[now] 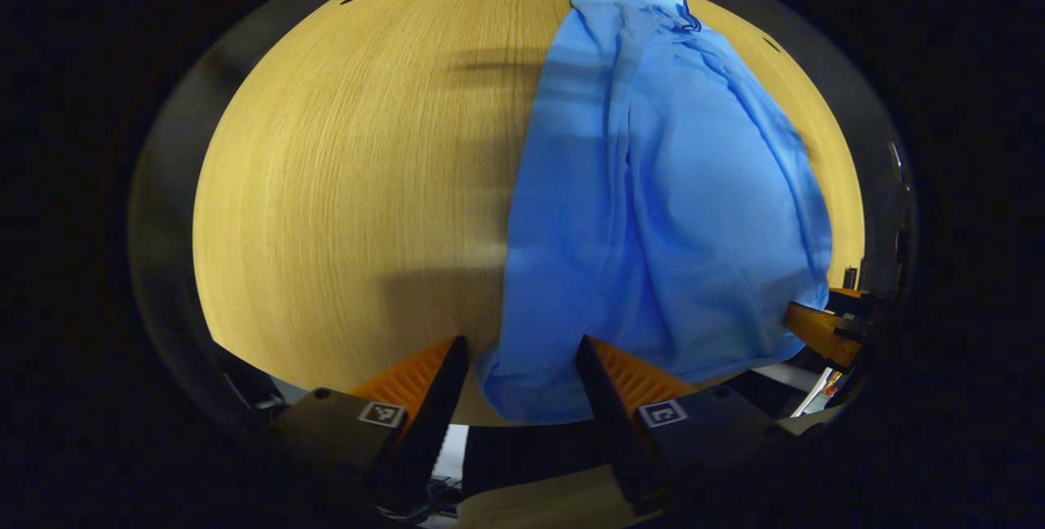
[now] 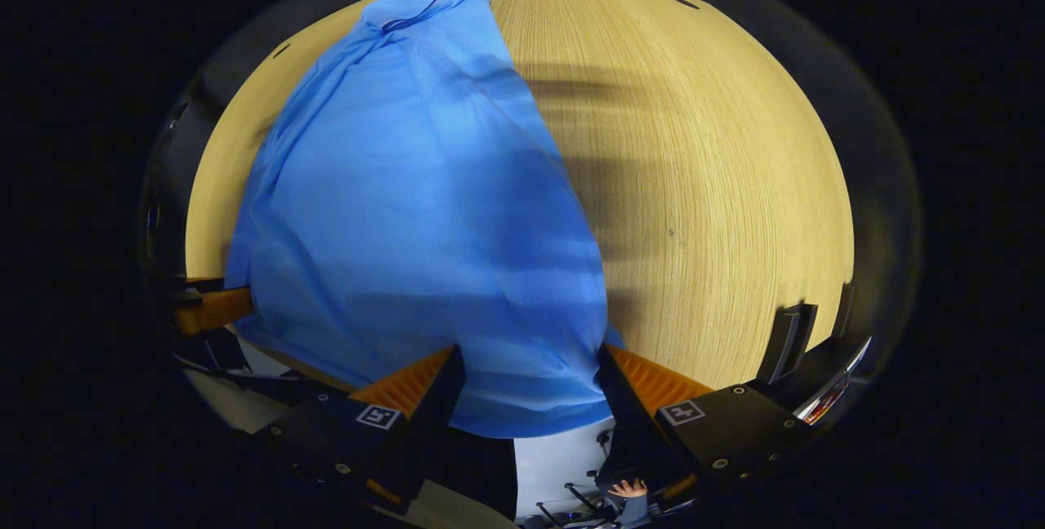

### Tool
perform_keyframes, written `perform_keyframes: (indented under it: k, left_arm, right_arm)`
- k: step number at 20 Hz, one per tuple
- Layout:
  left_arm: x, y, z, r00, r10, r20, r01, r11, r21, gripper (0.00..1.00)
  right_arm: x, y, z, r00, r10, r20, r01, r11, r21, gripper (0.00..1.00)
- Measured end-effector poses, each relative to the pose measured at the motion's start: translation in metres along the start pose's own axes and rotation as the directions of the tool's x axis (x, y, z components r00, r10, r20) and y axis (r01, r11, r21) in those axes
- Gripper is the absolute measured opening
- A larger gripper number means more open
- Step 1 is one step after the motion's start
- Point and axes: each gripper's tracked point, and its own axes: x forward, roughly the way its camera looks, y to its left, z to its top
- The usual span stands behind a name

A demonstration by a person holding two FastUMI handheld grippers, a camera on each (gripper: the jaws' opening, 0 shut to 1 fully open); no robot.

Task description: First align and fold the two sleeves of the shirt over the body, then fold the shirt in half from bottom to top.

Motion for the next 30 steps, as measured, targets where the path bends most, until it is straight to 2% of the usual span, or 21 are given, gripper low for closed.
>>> perform_keyframes:
  k: [2,3,4,5,6,8,9,10,12,17,21,25,30]
  left_arm:
    - [0.000,-0.005,0.002,1.000,-0.006,0.004,0.006,1.000,0.012,0.69]
    - [0.001,-0.008,0.001,1.000,-0.011,0.006,0.011,1.000,0.021,0.60]
    - [0.002,-0.010,0.002,1.000,-0.018,0.009,0.018,1.000,0.021,0.47]
    - [0.002,-0.012,0.001,1.000,-0.027,0.015,0.027,1.000,0.004,0.39]
    - [0.002,-0.013,0.002,0.999,-0.031,0.012,0.031,1.000,0.000,0.17]
    - [0.002,-0.017,-0.008,0.998,-0.065,-0.022,0.064,0.997,-0.049,0.16]
    - [-0.001,-0.022,-0.008,0.995,-0.097,-0.028,0.094,0.992,-0.081,0.16]
    - [0.001,-0.024,-0.002,0.994,-0.108,-0.007,0.107,0.990,-0.096,0.16]
    - [-0.008,-0.027,0.002,0.993,-0.121,0.005,0.121,0.990,-0.077,0.06]
    - [-0.042,-0.041,0.027,0.990,-0.118,0.073,0.118,0.993,0.004,0.06]
    - [-0.051,-0.038,0.057,0.978,-0.144,0.150,0.143,0.990,0.016,0.06]
    - [-0.066,-0.032,0.097,0.966,-0.144,0.217,0.140,0.990,0.031,0.06]
    - [-0.087,-0.012,0.165,0.940,-0.122,0.317,0.125,0.992,0.013,0.05]
  right_arm:
    - [-0.001,0.002,-0.004,1.000,-0.002,-0.018,0.002,1.000,-0.014,0.99]
    - [-0.001,0.002,-0.004,1.000,-0.003,-0.021,0.003,1.000,-0.008,0.85]
    - [-0.001,0.002,-0.003,1.000,-0.004,-0.020,0.004,1.000,0.001,0.63]
    - [-0.001,0.001,-0.002,1.000,-0.004,-0.019,0.004,1.000,0.017,0.58]
    - [-0.001,-0.001,-0.002,1.000,-0.004,-0.017,0.004,0.999,0.034,0.33]
    - [-0.001,-0.002,-0.001,1.000,0.014,-0.010,-0.013,0.997,0.071,0.07]
    - [-0.001,-0.002,0.000,1.000,0.026,-0.008,-0.025,0.997,0.068,0.03]
    - [-0.002,-0.002,0.000,0.999,0.032,-0.003,-0.032,0.997,0.072,0.01]
    - [-0.004,-0.002,0.001,0.999,0.032,0.003,-0.032,0.997,0.068,0.01]
    - [-0.020,-0.001,0.023,0.998,0.042,0.043,-0.044,0.998,0.047,0.01]
    - [-0.042,0.002,0.060,0.991,0.079,0.109,-0.085,0.995,0.048,0.01]
    - [-0.063,-0.009,0.111,0.977,0.052,0.207,-0.053,0.999,0.003,0.00]
    - [-0.083,-0.012,0.178,0.951,0.055,0.306,-0.055,0.998,-0.007,0.01]
